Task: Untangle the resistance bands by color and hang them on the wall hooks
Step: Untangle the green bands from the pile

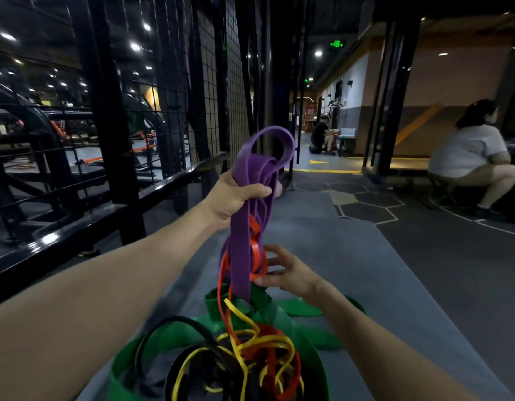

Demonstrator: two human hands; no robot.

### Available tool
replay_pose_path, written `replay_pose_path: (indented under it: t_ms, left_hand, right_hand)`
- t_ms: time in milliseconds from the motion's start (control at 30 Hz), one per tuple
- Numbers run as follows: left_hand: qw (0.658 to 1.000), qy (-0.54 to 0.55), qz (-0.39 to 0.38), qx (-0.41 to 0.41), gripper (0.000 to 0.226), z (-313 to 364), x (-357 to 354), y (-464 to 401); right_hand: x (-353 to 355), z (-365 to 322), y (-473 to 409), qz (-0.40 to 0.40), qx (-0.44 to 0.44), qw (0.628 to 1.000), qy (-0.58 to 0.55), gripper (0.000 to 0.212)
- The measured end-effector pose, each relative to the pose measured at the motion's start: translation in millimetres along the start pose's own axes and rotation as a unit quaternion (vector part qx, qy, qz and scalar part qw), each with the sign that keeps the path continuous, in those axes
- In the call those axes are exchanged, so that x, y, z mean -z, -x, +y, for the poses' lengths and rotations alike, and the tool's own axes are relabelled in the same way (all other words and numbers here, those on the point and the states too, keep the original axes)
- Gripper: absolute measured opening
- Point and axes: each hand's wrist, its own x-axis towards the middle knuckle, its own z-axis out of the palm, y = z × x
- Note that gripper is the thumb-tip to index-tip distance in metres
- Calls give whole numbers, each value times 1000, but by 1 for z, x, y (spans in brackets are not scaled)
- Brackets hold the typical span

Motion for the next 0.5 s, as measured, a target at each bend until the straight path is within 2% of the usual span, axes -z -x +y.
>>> replay_pose_path:
  t_ms: [100,267,400,500]
  left_hand:
    - [1000,-15,18,-5,33,-5,1,-7]
    - [998,-66,20,-8,31,-16,2,-30]
    - [995,-99,31,-1,31,-31,-1,-58]
    - [992,-117,36,-10,31,-47,-10,-74]
  right_hand:
    - [0,1,-8,25,57,998,18,18]
    - [15,8,-34,173,33,984,9,31]
    - [28,15,-48,200,35,978,-49,29]
    - [32,26,-56,225,41,972,-50,11]
